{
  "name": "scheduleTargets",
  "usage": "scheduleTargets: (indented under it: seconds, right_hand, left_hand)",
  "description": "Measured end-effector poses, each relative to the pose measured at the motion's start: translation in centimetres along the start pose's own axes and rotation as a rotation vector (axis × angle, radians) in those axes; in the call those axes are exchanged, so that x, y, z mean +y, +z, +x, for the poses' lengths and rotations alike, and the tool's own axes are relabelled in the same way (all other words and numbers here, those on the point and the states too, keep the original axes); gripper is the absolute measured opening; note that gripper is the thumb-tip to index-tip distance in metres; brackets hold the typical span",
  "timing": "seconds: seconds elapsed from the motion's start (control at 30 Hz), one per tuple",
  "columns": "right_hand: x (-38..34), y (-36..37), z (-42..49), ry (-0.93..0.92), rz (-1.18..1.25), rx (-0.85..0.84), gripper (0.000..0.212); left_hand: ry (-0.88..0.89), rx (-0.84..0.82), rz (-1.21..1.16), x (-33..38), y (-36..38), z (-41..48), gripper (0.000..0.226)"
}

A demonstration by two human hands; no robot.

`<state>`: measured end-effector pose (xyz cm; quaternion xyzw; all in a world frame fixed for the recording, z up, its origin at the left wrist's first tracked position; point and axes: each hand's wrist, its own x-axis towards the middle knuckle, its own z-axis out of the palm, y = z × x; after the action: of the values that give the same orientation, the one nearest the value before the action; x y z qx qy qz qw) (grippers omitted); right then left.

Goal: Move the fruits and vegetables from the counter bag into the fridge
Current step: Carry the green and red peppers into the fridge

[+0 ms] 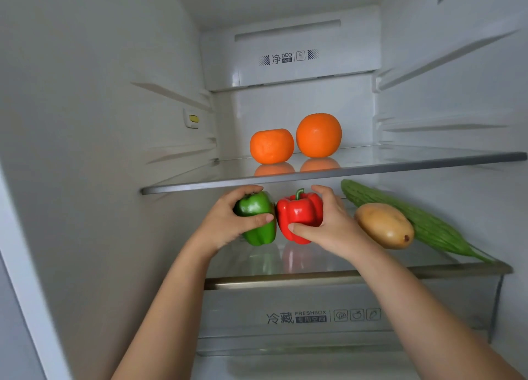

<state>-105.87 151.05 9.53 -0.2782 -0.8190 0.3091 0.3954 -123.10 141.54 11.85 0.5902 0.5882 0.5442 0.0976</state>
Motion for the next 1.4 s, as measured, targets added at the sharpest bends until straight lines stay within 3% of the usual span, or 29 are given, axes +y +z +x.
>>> scheduleTargets:
  seconds: [0.37, 0.73, 0.93, 1.23, 1.4]
  right_hand:
    - [-0.5, -0.3, -0.7, 0.001, 0.045, 0.055, 0.082]
    - [-2.6, 1.2, -5.7, -0.229, -0.213, 0.331, 0.058]
    - [-3.4, 3.0, -10.2, -0.307, -0.400, 0.417, 0.039]
    - [-3.9, 6.2, -17.6, -0.290, -0.611, 0.393, 0.039]
    - [-4.8, 6.9, -20.9, -0.284, -0.641, 0.313, 0.040]
  left_hand:
    - [0.003, 0.071, 0.098, 0.7, 0.3, -1.1, 0.060]
    - [0.063, 0.215, 0.383, 1.9, -0.8, -7.2, 0.054]
    - [0.204, 0.274, 0.508, 1.5, 0.9, -12.4, 0.042]
    - [0.376, 0.288, 0.653, -0.4, 2.0, -19.3, 0.030]
    - [0.329, 0.293, 0.666, 0.4, 1.7, -23.2, 0.030]
